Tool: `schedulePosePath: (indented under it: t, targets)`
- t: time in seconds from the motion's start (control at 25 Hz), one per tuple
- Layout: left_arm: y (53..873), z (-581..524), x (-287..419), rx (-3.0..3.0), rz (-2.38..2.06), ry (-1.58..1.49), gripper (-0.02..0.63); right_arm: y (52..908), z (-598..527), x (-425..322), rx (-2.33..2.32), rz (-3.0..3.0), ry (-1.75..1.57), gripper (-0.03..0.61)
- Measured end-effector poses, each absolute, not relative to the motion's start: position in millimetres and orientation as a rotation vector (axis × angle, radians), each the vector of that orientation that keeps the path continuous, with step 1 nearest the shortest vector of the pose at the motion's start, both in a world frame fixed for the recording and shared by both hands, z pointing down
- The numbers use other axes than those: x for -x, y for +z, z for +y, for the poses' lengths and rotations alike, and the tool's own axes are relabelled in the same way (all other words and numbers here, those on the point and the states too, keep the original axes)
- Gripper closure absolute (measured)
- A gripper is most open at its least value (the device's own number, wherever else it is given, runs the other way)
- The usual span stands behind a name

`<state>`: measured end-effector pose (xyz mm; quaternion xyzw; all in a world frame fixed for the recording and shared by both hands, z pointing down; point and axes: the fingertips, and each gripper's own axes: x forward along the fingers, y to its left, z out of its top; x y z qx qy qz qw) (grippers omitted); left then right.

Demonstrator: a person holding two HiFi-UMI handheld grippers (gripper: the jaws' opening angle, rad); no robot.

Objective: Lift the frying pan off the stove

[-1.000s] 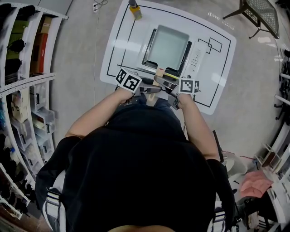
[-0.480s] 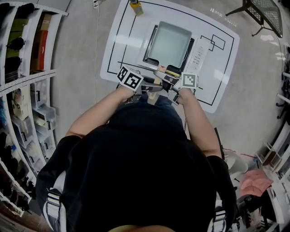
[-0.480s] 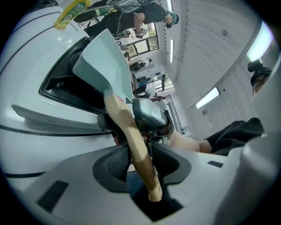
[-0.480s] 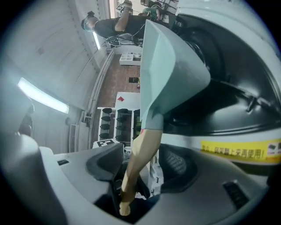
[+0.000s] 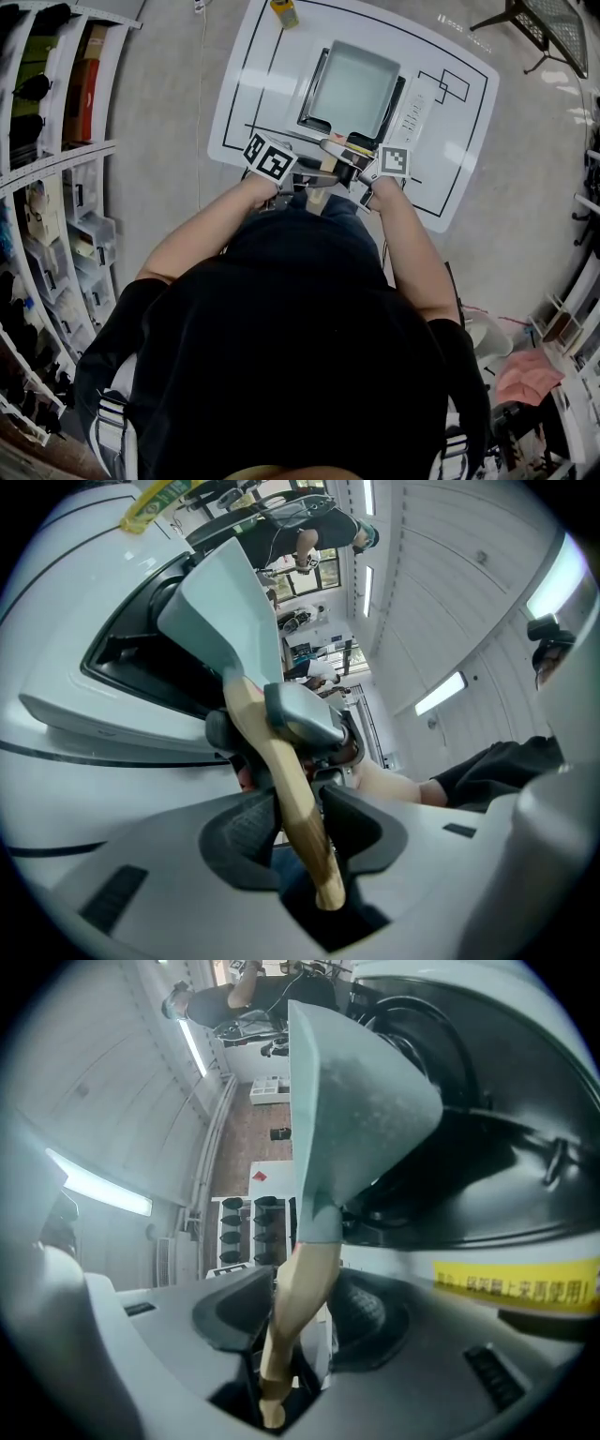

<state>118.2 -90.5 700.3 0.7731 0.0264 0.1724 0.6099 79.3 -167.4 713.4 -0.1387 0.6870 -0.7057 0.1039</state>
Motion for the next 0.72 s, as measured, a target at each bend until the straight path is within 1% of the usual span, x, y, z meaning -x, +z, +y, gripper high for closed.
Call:
schedulePosePath:
  t: [0.08, 0.72]
  targets:
    - [701.3, -90.1, -117.9, -1.785, 0.065, 0.395, 0.471, 713.7, -167.1, -78.9, 0.406, 2.017, -2.088, 0.408]
    - [697.0, -87.9, -119.4, -1.754, 0.103, 0.393, 0.479, 715.6, -164.5, -80.2, 0.402, 1.924, -2.149, 0.433]
